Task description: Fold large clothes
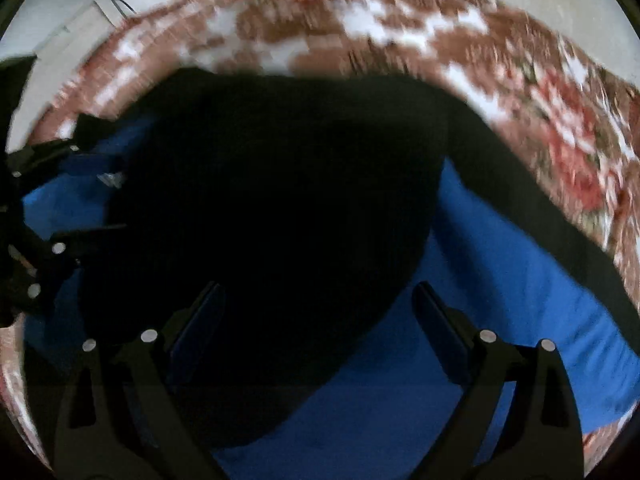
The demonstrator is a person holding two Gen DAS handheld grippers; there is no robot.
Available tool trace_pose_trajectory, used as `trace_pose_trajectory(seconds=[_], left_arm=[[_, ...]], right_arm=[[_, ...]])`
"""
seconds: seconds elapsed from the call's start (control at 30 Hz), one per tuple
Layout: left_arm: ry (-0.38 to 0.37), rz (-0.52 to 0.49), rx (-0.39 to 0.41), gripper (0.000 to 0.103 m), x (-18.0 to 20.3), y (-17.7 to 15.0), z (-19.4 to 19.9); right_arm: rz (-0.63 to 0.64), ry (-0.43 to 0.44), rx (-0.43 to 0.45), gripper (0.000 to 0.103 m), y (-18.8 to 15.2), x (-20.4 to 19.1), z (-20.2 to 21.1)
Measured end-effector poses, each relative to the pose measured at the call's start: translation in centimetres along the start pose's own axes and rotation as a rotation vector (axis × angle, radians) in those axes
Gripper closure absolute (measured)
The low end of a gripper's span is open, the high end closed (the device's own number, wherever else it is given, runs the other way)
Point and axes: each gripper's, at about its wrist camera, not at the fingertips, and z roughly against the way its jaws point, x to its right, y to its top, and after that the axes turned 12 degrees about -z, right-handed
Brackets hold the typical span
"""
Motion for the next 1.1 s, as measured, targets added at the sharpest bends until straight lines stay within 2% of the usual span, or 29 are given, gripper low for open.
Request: trace_pose_trajectory(seconds=[0.07, 0.13, 0.23, 0.4, 0.53, 0.63, 0.67, 0.73, 0.87, 0.93, 1.1], left_arm=[[0.025, -0.043, -0.051, 0.014, 0.6, -0.9, -2.1], [0.032, -0.065, -0.04, 0.014, 0.9, -1.3, -2.5], [0.036, -0.048, -0.016, 0.014, 0.7, -1.4, -1.1], [0.035, 0.08, 0.14, 0.009, -0.3, -3.7, 6.9], [0.113, 0.169, 0.164, 0.007, -1.2, -7.8, 12.4], [0.196, 0.309, 0.157, 0.006, -2.7, -13.3, 16.4], [0.233, 0.394, 0.155, 0.006, -3.8, -16.3, 18.0], [0.273, 0.504, 0.159, 0.006, -5.9, -20.0, 19.8], [0.34, 0.768, 0.221, 0.006, -11.2, -29.9, 24.4], [0.372, 0.861, 0.237, 0.006, -13.9, -34.6, 25.8], [0.411, 0.996, 0.293, 0.006, -19.7, -41.8, 27.3]], right_arm=[[-0.019, -0.03, -0.02, 0.009, -1.1, 0.7, -1.3], [-0.057, -0.015, -0.025, 0.007, -1.7, 1.4, -1.9], [-0.072, -0.02, -0.017, 0.007, -1.8, 1.4, -1.4], [-0.09, -0.019, 0.067, 0.007, -1.3, -0.6, 3.4], [-0.063, 0.035, 0.091, 0.006, -1.3, -4.0, 6.7], [-0.022, 0.075, 0.098, 0.006, -1.9, -7.9, 8.6], [-0.008, 0.085, 0.098, 0.006, -2.2, -8.9, 9.0], [0.021, 0.112, 0.102, 0.006, -2.8, -11.7, 9.7], [0.058, 0.148, 0.099, 0.006, -3.4, -17.2, 9.8], [0.064, 0.157, 0.099, 0.006, -3.7, -19.7, 9.2], [0.053, 0.151, 0.061, 0.006, -4.3, -24.5, 6.6]])
